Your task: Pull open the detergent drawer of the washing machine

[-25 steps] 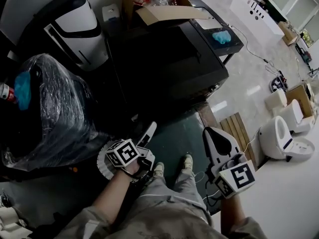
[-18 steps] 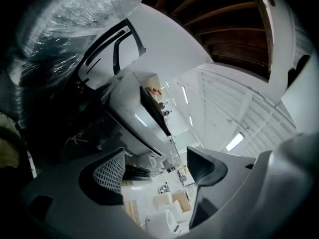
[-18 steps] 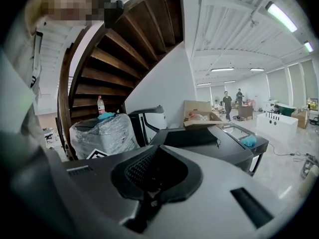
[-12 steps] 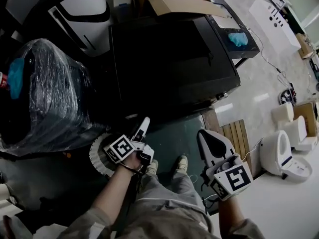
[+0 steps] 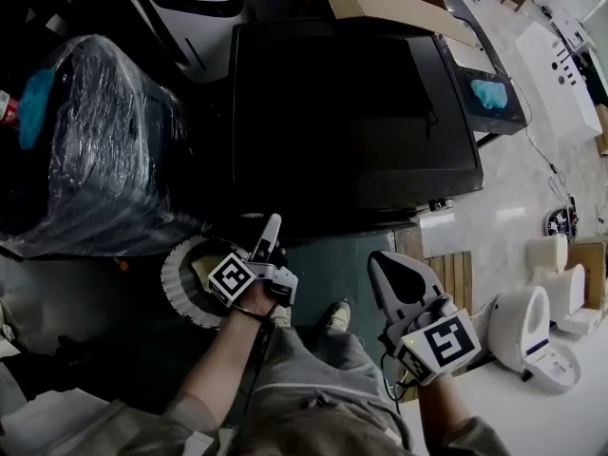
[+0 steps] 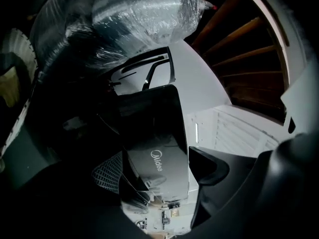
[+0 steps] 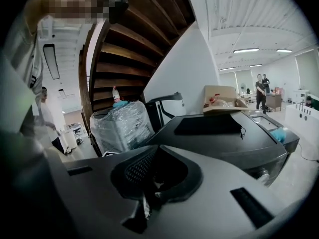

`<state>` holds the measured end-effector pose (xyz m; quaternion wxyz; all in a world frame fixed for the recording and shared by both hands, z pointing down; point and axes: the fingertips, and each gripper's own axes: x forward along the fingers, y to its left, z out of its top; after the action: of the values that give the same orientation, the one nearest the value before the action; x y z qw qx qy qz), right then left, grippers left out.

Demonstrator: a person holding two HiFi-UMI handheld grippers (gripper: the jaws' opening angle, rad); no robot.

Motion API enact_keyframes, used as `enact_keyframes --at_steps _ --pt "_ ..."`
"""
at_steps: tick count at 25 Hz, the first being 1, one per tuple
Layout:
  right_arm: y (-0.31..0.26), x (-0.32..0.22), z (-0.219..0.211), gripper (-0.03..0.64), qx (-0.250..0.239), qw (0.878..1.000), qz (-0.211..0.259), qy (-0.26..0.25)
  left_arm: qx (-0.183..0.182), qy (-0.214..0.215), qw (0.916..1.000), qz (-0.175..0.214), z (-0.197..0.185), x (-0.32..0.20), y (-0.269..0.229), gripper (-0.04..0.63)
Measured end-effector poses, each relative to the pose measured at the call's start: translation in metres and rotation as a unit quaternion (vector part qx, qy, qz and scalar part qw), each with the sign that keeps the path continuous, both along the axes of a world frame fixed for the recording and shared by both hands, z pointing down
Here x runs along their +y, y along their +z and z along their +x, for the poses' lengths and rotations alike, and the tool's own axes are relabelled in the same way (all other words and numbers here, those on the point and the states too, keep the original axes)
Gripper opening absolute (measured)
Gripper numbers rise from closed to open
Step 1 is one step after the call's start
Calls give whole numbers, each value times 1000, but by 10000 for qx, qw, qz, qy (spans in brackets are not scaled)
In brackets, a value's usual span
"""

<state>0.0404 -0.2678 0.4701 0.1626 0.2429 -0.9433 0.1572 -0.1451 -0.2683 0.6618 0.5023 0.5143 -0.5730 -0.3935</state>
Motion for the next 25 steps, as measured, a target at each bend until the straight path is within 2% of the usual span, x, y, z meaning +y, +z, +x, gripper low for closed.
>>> enact_keyframes --at_steps 4,7,13,20,25 --pt "12 -3 -5 31 24 9998 12 -195 99 -231 9994 242 -2 -3 5 416" --pt "18 -4 -6 31 11 9997 23 -241 352 -393 9971 545 0 -9 -1 417" --pt "28 -3 1 31 -22 9998 -61 -162 521 -558 9935 840 -2 -14 -4 419" --pt "35 0 6 31 7 9999 -108 -59 543 -496 9928 950 -1 -14 -3 417" --pt "36 7 5 31 55 9999 -117 -84 598 -464 9932 884 3 -6 0 416"
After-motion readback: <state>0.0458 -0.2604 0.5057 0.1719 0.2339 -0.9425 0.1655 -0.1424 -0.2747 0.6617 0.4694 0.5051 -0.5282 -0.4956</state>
